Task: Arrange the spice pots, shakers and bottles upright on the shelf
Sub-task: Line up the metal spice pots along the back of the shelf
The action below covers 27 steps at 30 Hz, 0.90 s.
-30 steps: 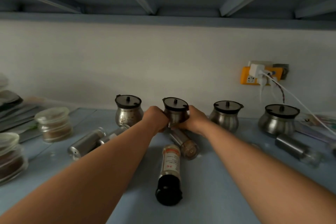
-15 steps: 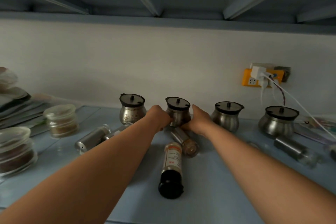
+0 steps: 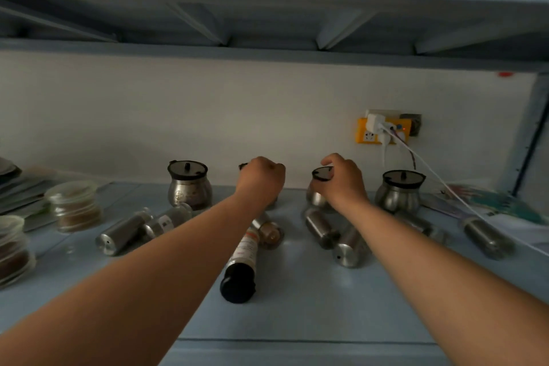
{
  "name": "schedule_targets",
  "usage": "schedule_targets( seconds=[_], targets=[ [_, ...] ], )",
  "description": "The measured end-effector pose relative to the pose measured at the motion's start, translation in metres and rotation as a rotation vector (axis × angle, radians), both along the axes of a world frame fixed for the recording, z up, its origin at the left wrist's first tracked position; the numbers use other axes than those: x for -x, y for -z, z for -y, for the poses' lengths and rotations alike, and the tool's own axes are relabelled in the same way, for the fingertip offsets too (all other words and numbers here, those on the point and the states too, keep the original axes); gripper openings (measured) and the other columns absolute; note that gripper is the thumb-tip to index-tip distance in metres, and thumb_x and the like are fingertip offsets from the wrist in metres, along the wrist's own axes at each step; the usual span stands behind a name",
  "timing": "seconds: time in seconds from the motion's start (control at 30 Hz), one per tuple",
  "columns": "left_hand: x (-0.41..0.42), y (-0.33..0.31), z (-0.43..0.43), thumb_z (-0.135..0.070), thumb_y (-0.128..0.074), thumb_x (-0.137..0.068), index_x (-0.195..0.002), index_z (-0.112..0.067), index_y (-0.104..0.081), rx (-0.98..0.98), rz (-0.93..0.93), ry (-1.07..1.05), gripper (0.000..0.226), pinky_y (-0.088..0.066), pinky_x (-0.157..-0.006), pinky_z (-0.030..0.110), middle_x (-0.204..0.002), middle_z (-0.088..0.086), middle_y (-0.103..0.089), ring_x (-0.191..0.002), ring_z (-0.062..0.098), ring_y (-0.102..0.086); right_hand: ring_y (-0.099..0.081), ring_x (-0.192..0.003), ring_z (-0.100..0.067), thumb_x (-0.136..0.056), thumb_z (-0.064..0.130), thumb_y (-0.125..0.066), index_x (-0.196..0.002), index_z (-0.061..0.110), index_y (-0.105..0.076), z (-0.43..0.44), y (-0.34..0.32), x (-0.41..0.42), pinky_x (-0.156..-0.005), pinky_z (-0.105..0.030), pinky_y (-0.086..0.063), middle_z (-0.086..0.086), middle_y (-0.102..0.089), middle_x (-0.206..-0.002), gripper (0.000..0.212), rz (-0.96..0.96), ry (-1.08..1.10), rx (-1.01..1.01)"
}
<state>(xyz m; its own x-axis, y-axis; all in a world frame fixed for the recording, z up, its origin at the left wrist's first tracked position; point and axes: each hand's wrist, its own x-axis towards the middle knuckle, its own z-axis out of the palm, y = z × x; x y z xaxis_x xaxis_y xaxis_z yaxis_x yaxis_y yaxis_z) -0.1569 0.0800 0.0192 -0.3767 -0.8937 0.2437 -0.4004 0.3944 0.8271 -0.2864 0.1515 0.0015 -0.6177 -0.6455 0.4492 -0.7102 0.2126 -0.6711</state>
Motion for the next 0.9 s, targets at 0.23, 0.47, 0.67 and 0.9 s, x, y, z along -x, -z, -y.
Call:
schedule_targets(
  seconds=[0.23,0.47,0.67,0.9],
  targets=[
    [0.053,0.003,-0.018,-0.030,-0.035,-0.094,-0.103,-0.005,-0.055,-0.306,-0.112,0.145,0.033,-0.050,-0.088,0.039,-0.103,0.015,-0.061,-0.088,0.034,-0.060,-0.044,-0.119,-0.036,-0.082,0.032,-0.068,-0.127,0.022,-0.047,-0.022,0.003,0.026,-0.091,-0.030,-0.039,-0.017,-0.042,-0.125,0.051,0.020,0.107,-0.106],
    [0.075,0.005,-0.020,-0.042,-0.031,-0.096,-0.139,-0.007,-0.033,-0.381,-0.215,0.164,0.055,-0.036,-0.108,0.045,-0.138,0.018,-0.044,-0.125,0.034,-0.044,-0.047,-0.126,-0.031,-0.082,0.028,-0.068,-0.137,0.020,-0.039,-0.031,0.010,0.035,-0.102,-0.034,-0.037,-0.010,-0.052,-0.135,0.063,0.092,-0.104,-0.176],
    [0.085,0.006,-0.022,-0.048,-0.028,-0.098,-0.148,-0.017,-0.017,-0.425,-0.222,0.308,0.060,-0.028,-0.111,0.040,-0.152,0.012,-0.028,-0.138,0.029,-0.031,-0.046,-0.128,-0.025,-0.082,0.030,-0.068,-0.142,0.026,-0.029,-0.024,0.018,0.039,-0.106,-0.034,-0.037,-0.003,-0.049,-0.139,0.072,0.131,-0.210,-0.211],
    [0.088,0.008,-0.027,-0.047,-0.031,-0.097,-0.145,-0.021,-0.022,-0.466,-0.350,0.360,0.055,-0.032,-0.099,0.034,-0.147,0.012,-0.035,-0.134,0.026,-0.037,-0.044,-0.130,-0.023,-0.084,0.030,-0.066,-0.143,0.022,-0.029,-0.019,0.021,0.043,-0.109,-0.036,-0.034,-0.002,-0.044,-0.144,0.070,0.143,-0.224,-0.147]
  ],
)
